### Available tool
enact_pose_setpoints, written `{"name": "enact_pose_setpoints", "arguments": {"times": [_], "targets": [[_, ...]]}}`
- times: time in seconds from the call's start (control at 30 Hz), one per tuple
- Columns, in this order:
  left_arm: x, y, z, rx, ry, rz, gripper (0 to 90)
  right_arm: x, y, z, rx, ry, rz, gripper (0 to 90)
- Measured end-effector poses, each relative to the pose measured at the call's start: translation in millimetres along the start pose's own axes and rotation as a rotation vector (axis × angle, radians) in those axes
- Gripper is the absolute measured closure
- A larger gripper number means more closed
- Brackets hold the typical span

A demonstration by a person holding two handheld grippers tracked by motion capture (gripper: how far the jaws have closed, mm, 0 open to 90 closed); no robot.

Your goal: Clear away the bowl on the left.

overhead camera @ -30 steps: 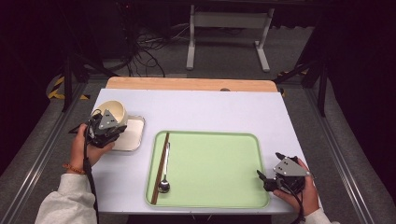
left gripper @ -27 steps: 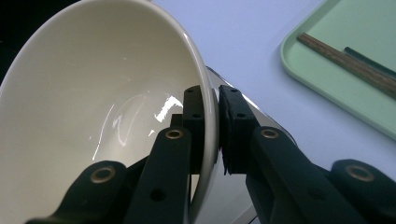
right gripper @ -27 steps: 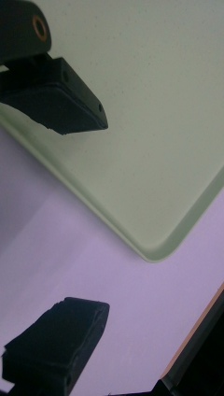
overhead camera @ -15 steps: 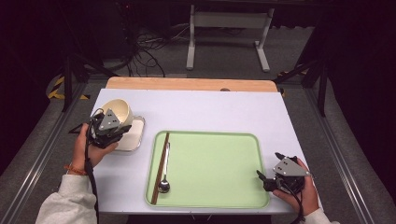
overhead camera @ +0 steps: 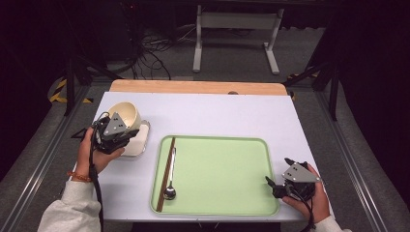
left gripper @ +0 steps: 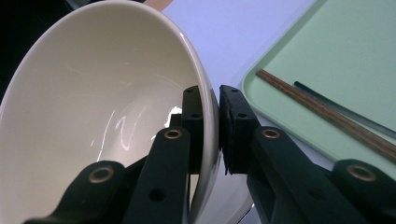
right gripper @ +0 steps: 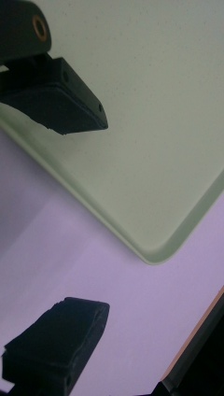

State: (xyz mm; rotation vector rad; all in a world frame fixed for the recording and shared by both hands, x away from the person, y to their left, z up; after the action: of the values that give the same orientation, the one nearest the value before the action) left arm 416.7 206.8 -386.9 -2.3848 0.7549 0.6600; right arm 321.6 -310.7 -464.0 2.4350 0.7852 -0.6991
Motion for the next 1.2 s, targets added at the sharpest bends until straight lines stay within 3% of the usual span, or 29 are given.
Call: {"name": "enact_pose_setpoints", "arguments": {"times": [0.37,0.7,1.2], "targets": [[7.9,14.3,-11.2,0.059,-0.018,0.009,81.5,0.4,-0.4,0.2,-0.001,-0.001,-0.005,11.2],[15.1,32.7,-28.5,0.109,0.022,0.071,81.6,1.0,-0.5,0.4,0.003,0.001,-0.012,11.1],[40.1,64.7,-46.3,0.198,0.001,0.14,81.3,2.4,-1.4,0.6,-0.001,-0.007,-0.008,11.1]]}}
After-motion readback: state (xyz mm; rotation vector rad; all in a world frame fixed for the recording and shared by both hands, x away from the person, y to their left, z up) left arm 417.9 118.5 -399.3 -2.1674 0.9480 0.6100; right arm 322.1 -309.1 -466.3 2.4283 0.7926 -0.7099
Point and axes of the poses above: each handheld gripper's, and its own axes: x roughly forward along the jaws, z roughly out of its underside, y roughly to its right, the point moved 3 cm from there along x, roughly forward along the jaws, and after that the axes turned 7 degrees about -z, right-handed, at the moved point
